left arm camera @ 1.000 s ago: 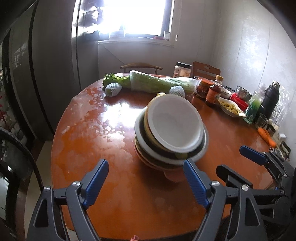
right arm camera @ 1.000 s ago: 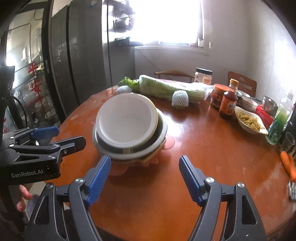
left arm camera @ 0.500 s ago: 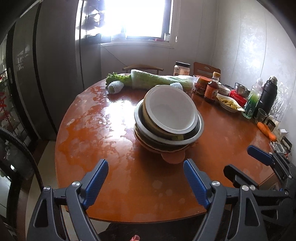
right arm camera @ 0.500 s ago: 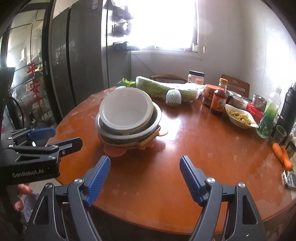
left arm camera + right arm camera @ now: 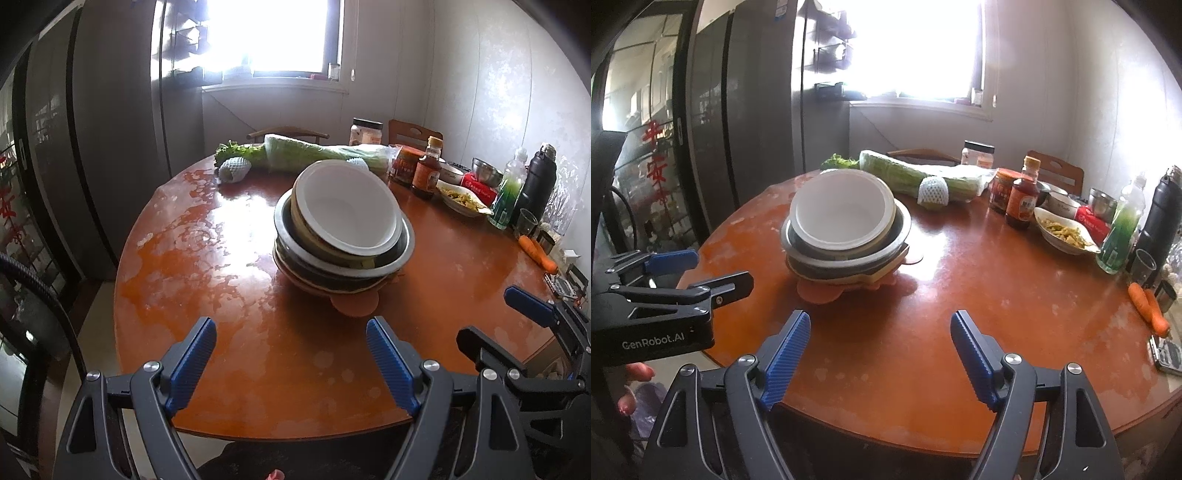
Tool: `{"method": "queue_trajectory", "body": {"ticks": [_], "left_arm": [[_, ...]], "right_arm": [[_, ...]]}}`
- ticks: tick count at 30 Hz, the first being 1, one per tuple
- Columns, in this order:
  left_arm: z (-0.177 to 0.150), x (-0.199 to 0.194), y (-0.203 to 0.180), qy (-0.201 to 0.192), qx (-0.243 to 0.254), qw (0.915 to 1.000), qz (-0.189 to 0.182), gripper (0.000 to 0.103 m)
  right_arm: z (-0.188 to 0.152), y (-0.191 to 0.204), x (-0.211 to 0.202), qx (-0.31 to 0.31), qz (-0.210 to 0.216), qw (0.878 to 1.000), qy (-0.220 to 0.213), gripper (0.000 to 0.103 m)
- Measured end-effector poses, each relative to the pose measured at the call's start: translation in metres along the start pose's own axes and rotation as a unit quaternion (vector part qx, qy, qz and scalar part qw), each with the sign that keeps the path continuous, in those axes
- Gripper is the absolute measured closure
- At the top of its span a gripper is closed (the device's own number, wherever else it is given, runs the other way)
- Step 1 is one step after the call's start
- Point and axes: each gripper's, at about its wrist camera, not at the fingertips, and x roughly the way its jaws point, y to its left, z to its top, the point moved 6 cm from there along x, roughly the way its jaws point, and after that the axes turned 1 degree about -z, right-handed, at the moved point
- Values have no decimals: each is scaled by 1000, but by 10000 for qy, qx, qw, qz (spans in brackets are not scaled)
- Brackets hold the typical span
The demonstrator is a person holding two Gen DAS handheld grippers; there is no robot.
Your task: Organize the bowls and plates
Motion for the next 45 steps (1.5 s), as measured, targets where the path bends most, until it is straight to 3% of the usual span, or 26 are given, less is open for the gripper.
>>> {"method": "queue_trajectory", "body": {"ticks": [45], "left_arm": [[-1, -4, -2, -15, 89, 9999, 132, 20]], "right_arm": [[-9, 6, 3, 39, 40, 9999, 145, 23]]}}
